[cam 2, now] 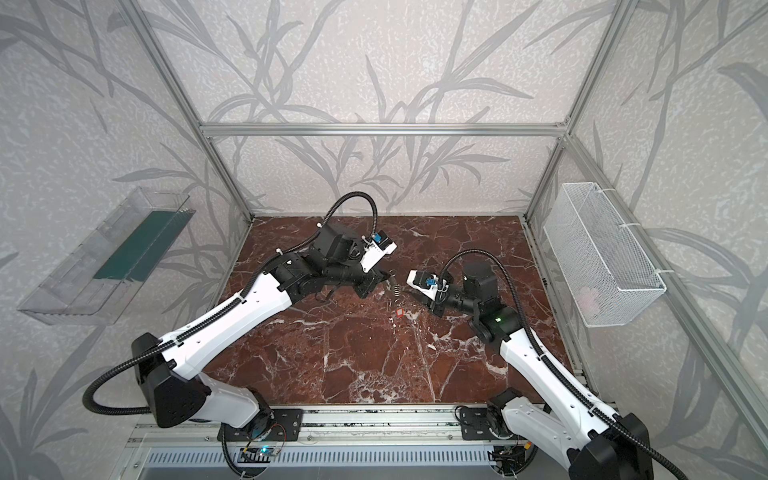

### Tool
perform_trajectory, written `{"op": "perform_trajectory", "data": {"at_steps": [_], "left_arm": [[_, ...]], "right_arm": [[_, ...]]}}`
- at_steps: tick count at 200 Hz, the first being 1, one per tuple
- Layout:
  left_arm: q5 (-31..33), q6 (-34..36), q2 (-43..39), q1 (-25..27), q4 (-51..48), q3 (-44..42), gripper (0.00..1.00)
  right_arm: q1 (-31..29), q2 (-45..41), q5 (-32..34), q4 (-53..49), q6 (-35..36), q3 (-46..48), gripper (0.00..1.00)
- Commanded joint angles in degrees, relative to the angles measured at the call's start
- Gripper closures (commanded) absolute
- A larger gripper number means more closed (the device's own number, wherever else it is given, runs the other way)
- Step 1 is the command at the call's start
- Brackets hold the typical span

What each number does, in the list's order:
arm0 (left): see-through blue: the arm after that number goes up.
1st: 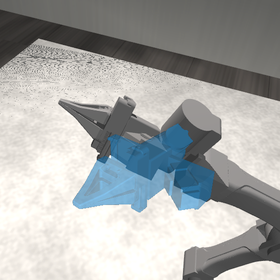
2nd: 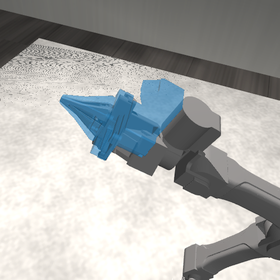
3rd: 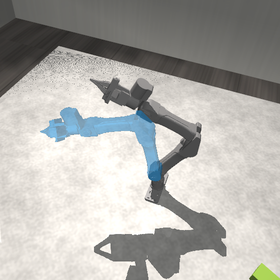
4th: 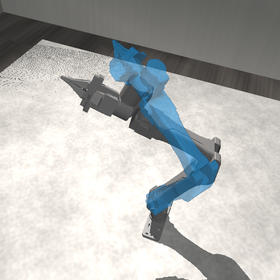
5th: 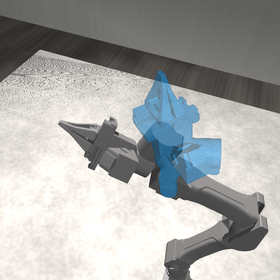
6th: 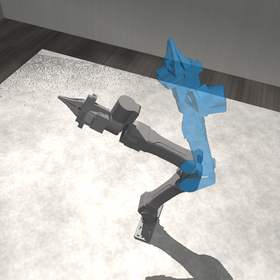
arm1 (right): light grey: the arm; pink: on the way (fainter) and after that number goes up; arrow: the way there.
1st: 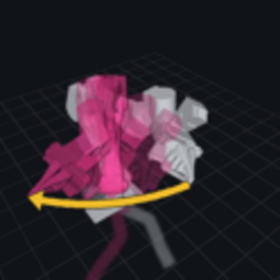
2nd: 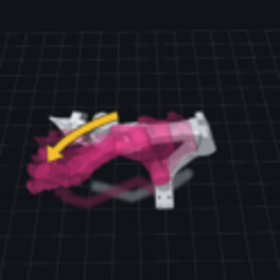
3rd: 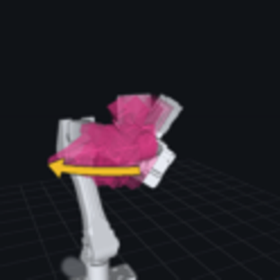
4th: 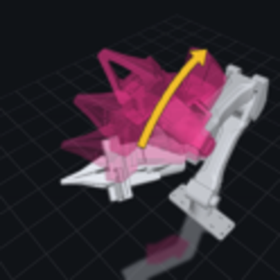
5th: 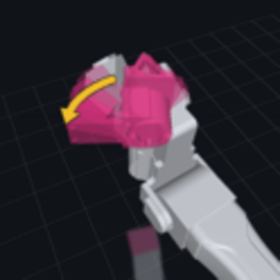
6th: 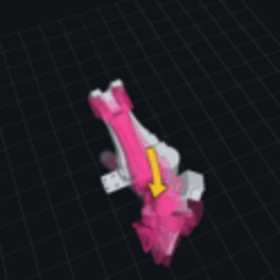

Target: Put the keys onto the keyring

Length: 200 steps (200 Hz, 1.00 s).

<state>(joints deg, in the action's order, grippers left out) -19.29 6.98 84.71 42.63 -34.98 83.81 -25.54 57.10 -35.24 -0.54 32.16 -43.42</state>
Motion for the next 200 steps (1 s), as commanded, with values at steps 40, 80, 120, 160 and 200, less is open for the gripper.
{"op": "perform_trajectory", "data": {"at_steps": [40, 80, 120, 160, 200], "left_arm": [[2.7, 9.4, 2.2, 2.1, -7.1, 5.8, 1.0], [2.8, 10.8, 3.0, 2.9, -7.6, 6.9, 1.0], [2.1, 11.5, 3.0, 3.1, -7.6, 7.0, 1.0], [1.5, 12.0, 3.0, 3.3, -7.0, 7.4, 1.0], [1.0, 12.4, 3.1, 3.4, -6.6, 7.5, 1.0]], "right_arm": [[-1.0, 3.0, -2.7, 1.7, -0.8, -3.9, 0.67], [-1.2, 4.3, -0.3, 9.0, -4.6, -2.8, 0.71], [-1.2, 5.4, -1.1, 9.1, -5.3, -2.9, 0.76], [-1.3, 6.2, -3.1, 8.9, -5.7, -2.7, 0.78], [-1.4, 6.7, -4.5, 9.2, -6.3, -2.6, 0.83]]}}
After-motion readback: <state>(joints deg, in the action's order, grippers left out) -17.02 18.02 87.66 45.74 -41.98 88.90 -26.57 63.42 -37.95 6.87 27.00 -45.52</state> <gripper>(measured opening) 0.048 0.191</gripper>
